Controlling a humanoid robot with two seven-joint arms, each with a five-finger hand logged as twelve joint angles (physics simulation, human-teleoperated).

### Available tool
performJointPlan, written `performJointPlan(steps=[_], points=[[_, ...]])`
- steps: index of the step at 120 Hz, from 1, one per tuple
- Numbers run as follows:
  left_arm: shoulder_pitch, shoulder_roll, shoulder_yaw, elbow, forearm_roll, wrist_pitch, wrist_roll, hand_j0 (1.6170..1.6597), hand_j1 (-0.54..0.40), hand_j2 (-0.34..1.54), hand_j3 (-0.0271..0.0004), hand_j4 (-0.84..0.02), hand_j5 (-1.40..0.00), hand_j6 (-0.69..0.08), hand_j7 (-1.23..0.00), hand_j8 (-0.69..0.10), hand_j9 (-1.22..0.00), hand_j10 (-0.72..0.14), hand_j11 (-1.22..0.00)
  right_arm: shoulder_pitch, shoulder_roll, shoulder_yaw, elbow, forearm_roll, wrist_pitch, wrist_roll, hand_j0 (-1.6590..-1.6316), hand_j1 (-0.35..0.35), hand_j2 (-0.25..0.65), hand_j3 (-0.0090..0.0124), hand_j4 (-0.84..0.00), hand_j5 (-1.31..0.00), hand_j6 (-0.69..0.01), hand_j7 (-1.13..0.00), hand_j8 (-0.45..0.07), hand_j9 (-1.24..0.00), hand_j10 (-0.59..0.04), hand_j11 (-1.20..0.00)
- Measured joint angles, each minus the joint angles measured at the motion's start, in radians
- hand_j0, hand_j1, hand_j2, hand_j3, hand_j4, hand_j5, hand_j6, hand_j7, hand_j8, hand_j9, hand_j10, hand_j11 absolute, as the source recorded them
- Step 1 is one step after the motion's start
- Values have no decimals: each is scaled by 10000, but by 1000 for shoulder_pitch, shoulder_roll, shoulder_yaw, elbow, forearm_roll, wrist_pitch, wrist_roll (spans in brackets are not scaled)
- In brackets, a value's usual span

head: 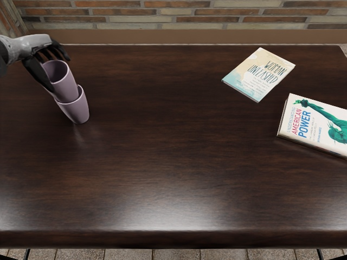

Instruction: Pick up cup and place in cup with left hand

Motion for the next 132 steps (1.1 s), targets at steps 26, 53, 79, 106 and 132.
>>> performJointPlan(steps=[26,53,79,106,132], points=[[0,-1,0,13,1,1,0,16574,-304,741,0,-3387,-4473,-3188,-4456,-3145,-4426,-3363,-4447,0,0,0,0,0,0,0,-16581,-3489,-2,0,0,1,6,0,4,0,3,0],[-16,-18,0,17,-121,1,0,16578,2087,293,0,-1293,-1665,-1235,-1657,-1219,-1645,-1280,-1651,0,0,0,0,0,0,0,-16581,-3489,-3,0,-1,0,5,0,3,0,2,0],[-40,-93,2,17,-154,-2,0,16580,2956,123,0,-528,-644,-517,-640,-508,-635,-518,-636,0,0,0,0,0,0,0,-16581,-3489,-2,0,0,1,6,0,4,0,3,0],[-105,-144,-4,15,-296,-157,0,16580,3259,58,0,-248,-283,-252,-280,-246,-277,-241,-277,0,0,0,0,0,0,0,-16581,-3489,-2,0,0,1,6,0,4,0,3,0],[-98,-60,-23,16,-739,-289,0,16580,3371,29,0,-139,-146,-145,-144,-141,-143,-132,-142,0,0,0,0,0,0,0,-16581,-3489,-2,0,0,1,7,0,5,1,4,0]])
